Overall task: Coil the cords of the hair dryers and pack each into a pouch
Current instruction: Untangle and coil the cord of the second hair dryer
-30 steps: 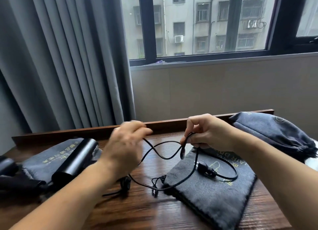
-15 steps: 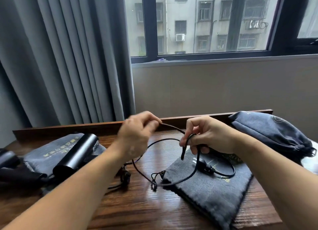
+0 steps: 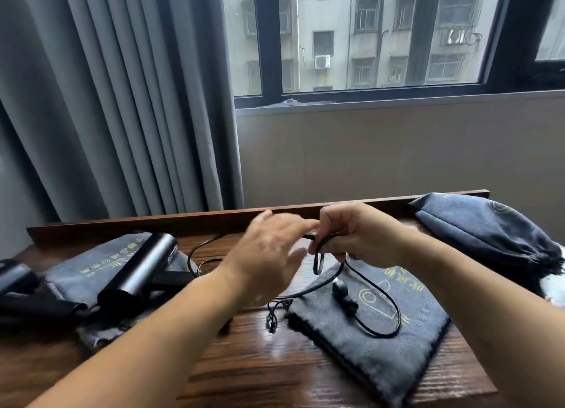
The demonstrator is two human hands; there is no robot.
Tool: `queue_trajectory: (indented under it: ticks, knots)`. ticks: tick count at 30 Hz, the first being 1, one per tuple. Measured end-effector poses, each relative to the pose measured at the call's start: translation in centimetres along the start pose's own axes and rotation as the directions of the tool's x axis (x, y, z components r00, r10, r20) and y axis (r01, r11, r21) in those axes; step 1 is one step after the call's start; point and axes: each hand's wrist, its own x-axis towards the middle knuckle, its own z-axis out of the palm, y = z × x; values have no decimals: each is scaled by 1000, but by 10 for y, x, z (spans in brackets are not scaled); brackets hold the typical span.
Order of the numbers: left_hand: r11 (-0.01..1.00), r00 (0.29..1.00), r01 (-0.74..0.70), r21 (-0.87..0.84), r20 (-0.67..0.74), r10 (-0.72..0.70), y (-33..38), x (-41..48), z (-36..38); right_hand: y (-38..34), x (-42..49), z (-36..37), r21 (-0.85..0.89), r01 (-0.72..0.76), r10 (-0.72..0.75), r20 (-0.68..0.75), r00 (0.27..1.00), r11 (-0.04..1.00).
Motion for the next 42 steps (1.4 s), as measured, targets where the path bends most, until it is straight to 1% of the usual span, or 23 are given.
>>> queue_trajectory:
  ticks: [3,5,6,7,9,11,12,15,17,18,20,22,24,27,28,30,32,33,35,36,38,40,42]
  knots:
    - [991,999,37,-130,43,-32,6,13,-2,-5,-4,-7,2,-7,7,-21,1000,1000]
    - [980,998,63,-189,23,-59,2,14,-11,-5,-10,-14,2,-15,15,-3,1000,1000]
    - [968,995,89,-233,-27,-98,-2,13,-18,-3,-13,-16,5,-18,18,8,1000,1000]
    - [948,980,142,-286,-94,-176,-7,11,-26,-1,-15,-17,12,-23,23,12,1000,1000]
    - [890,887,302,-342,-240,-393,-21,7,-44,6,-19,-20,60,-28,29,-18,999,998]
    - [825,769,477,-303,-311,-559,-38,2,-59,13,-23,-24,159,-28,42,-89,995,987]
    - [800,740,549,-240,-306,-600,-45,-1,-63,15,-24,-24,235,-20,50,-123,991,972]
    - [764,763,640,82,-183,-620,-50,-6,-59,16,-22,-20,384,6,51,-137,989,923]
    - [739,791,609,289,-141,-596,-41,-5,-51,11,-17,-14,367,4,41,-117,992,930]
    - [754,822,564,337,-141,-552,-34,-3,-47,8,-15,-13,345,-3,43,-109,993,938]
    - [845,912,409,344,-154,-379,-15,3,-42,3,-12,-12,283,-11,37,-86,996,959]
    - [891,958,259,372,-217,-188,4,12,-40,-1,-12,-12,201,-17,29,-60,998,980]
    - [897,958,177,405,-279,-63,18,20,-41,-6,-13,-12,135,-22,25,-21,999,991]
    - [882,939,113,458,-339,56,34,32,-52,-16,-17,-14,102,-45,39,60,997,994]
    - [858,945,77,509,-310,99,36,34,-53,-17,-17,-14,86,-54,47,83,995,995]
    - [812,970,-73,579,-147,193,35,38,-50,-19,-14,-14,32,-37,34,88,996,999]
    - [853,970,-219,474,13,242,34,38,-41,-18,-11,-15,34,-1,-1,52,999,999]
    - [909,978,-208,360,85,190,34,36,-36,-17,-10,-15,63,6,-9,41,999,998]
    - [980,981,-62,186,192,26,31,35,-31,-13,-10,-14,150,-2,-1,19,1000,989]
    - [987,977,-7,162,209,-27,28,34,-30,-10,-11,-13,182,-11,11,4,1000,983]
    - [983,969,96,156,211,-128,17,34,-31,-4,-13,-12,201,-39,46,-32,998,979]
    - [961,937,274,35,218,-275,-4,31,-33,4,-18,-13,143,-50,61,-79,995,988]
    - [917,915,384,-107,174,-363,-22,24,-33,10,-23,-11,93,-53,61,-85,995,994]
